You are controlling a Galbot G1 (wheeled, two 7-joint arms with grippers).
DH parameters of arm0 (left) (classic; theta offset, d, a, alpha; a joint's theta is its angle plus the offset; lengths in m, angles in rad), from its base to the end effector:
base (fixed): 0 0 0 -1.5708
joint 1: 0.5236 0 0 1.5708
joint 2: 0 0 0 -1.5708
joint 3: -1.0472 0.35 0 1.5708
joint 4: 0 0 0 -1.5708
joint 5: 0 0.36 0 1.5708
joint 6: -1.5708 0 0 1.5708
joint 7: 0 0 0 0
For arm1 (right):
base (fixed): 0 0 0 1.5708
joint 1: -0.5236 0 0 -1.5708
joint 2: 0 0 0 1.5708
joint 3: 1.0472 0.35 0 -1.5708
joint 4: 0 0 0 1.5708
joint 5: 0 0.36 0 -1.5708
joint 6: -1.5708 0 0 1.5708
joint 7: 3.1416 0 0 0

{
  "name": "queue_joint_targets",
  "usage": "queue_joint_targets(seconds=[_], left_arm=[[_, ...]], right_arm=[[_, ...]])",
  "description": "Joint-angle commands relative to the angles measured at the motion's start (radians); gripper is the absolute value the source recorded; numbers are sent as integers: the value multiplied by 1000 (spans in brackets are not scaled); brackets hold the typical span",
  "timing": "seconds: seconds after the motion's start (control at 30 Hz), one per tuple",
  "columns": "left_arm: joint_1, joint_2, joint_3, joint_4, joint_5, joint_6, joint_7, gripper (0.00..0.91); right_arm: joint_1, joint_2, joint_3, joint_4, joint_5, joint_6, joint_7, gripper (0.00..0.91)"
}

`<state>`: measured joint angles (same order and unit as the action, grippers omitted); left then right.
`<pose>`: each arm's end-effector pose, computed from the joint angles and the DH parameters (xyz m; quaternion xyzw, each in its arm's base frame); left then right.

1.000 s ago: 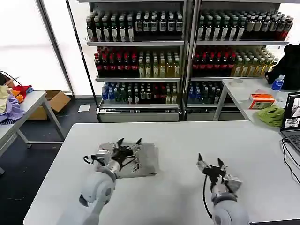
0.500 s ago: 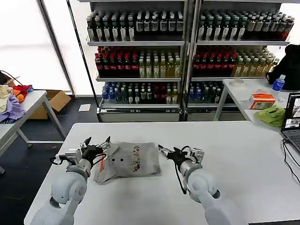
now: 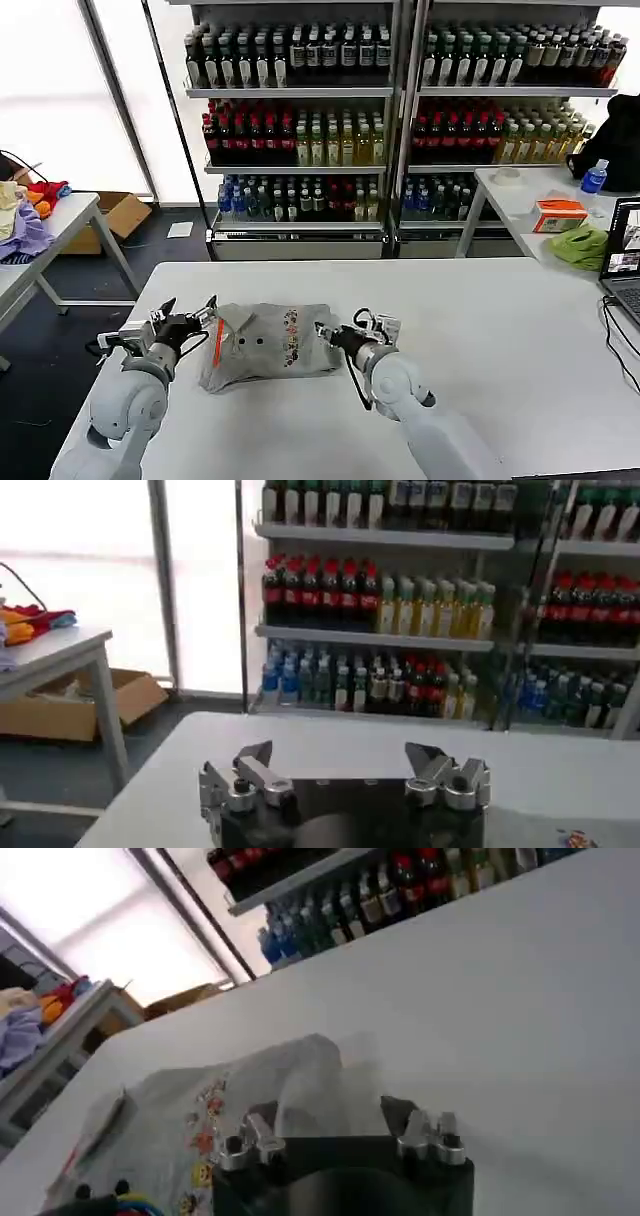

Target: Fold and organize the clothes.

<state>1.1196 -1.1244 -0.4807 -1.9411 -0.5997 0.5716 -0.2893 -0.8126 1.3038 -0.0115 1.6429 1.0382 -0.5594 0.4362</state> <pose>0.3196 0.0819 -0.2281 0.0157 -0.9843 0.0247 0.1741 0.3843 0.0911 -0.2792 0.1629 -0.9131 -0.1877 0.3231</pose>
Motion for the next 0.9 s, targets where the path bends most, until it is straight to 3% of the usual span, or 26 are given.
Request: queue_joint_targets(seconds=[0.03, 0.5, 0.8, 0.9], left_arm=[[11, 9, -19, -1, -14, 5, -4, 907], [20, 5, -23, 5, -26, 5, -9, 907], [21, -4, -22, -18, -27, 5, -10, 907], [20, -10, -14, -17, -24, 5, -8, 907]], right_arm=[[21, 22, -21, -55, -20, -4, -6, 0], [-11, 10, -12, -23, -95, 9, -50, 0], [-127, -208, 163, 174, -48, -18, -43, 0], [-198, -296, 232, 195, -37, -18, -68, 0]])
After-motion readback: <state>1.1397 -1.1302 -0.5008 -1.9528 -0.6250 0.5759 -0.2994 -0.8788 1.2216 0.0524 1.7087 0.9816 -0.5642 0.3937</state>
